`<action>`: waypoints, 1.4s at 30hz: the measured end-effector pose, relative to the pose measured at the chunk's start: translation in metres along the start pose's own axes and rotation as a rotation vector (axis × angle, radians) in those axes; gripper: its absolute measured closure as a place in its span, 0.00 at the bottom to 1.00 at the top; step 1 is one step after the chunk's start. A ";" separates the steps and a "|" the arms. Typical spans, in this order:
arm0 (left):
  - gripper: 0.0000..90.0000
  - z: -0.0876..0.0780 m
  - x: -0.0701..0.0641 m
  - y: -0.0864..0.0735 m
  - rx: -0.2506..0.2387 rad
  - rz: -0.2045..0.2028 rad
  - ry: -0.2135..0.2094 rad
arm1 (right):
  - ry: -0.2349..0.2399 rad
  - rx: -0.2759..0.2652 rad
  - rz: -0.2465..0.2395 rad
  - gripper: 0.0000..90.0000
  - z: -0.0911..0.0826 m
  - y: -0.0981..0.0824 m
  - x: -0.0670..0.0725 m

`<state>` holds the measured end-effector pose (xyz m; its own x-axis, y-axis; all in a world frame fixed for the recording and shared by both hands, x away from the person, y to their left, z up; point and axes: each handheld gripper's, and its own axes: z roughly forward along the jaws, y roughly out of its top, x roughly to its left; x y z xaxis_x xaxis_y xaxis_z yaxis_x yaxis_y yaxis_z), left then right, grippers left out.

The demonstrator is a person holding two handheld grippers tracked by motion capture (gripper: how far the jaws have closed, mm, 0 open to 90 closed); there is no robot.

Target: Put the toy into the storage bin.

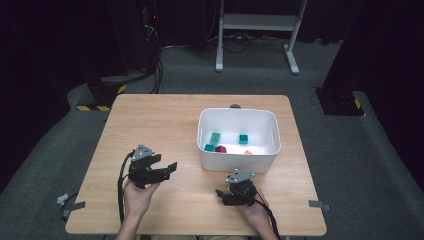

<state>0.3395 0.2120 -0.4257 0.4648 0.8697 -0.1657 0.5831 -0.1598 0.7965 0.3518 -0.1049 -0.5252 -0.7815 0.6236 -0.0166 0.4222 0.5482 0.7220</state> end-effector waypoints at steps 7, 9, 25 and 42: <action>0.33 0.000 0.001 -0.006 0.006 -0.008 0.005 | 0.000 0.000 -0.001 0.33 0.000 0.000 0.000; 0.33 0.000 0.002 -0.008 0.004 -0.010 0.007 | 0.000 0.000 0.000 0.33 0.000 0.000 0.000; 0.33 0.001 0.002 -0.017 0.008 -0.022 0.017 | 0.000 0.000 -0.001 0.33 0.000 0.000 0.000; 0.33 0.011 -0.001 -0.023 0.034 -0.004 0.044 | 0.000 0.000 0.000 0.33 0.000 0.000 0.000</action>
<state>0.3335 0.2096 -0.4503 0.4336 0.8898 -0.1426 0.6074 -0.1717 0.7756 0.3518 -0.1049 -0.5252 -0.7817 0.6234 -0.0169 0.4218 0.5484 0.7220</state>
